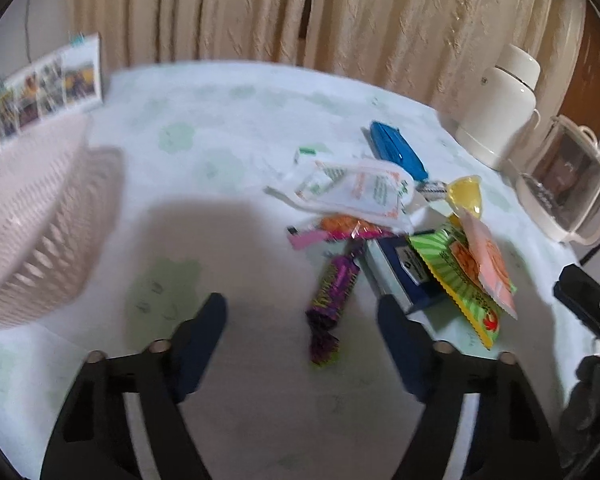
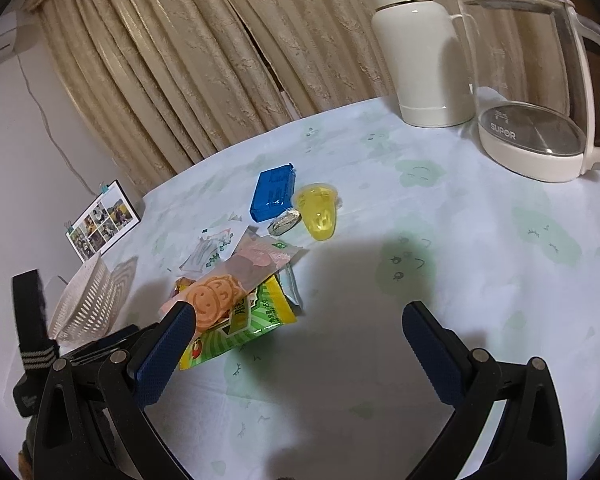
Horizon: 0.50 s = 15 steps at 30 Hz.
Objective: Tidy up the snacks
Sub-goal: 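Close the left tool on the purple candy while the right tool approaches the smiley biscuit pack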
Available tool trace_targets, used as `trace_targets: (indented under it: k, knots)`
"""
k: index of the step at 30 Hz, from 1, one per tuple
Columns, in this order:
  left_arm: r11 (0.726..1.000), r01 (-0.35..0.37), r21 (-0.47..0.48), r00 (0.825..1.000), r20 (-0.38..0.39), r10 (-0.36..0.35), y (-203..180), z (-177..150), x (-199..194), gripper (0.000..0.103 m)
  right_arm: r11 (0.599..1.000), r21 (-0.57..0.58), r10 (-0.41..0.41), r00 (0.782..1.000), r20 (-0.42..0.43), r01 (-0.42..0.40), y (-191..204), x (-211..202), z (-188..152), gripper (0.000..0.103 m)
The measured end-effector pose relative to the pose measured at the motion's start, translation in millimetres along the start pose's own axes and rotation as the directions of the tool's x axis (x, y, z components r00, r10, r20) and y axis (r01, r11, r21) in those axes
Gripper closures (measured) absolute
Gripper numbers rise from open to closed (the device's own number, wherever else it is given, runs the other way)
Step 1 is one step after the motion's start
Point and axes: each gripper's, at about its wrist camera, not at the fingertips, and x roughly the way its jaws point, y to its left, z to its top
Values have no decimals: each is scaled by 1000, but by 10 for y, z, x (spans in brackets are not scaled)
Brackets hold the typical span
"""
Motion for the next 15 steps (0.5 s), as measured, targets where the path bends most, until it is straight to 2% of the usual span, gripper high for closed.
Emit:
trace_targets:
  k: [5, 7, 9, 10, 12, 15]
  knots:
    - [998, -15, 62, 1000, -5, 15, -128, 33, 35, 39, 1000, -30, -2, 1000, 1, 2, 53, -2, -16, 0]
    - [995, -38, 90, 999, -4, 38, -178, 42, 67, 46, 999, -34, -1, 1000, 0, 1, 61, 3, -15, 0]
    - [992, -65, 107, 998, 3, 65, -206, 52, 97, 59, 999, -35, 2, 1000, 1, -2, 60, -1, -19, 0]
    - [992, -65, 105, 998, 5, 65, -198, 60, 97, 62, 999, -35, 2, 1000, 0, -2, 60, 2, -16, 0]
    - [994, -53, 95, 999, 3, 53, -176, 64, 98, 76, 999, -37, 4, 1000, -5, -4, 63, 10, -16, 0]
    - [997, -25, 67, 1000, 14, 24, -111, 73, 72, 81, 999, -42, 6, 1000, -13, -7, 70, 26, -18, 0]
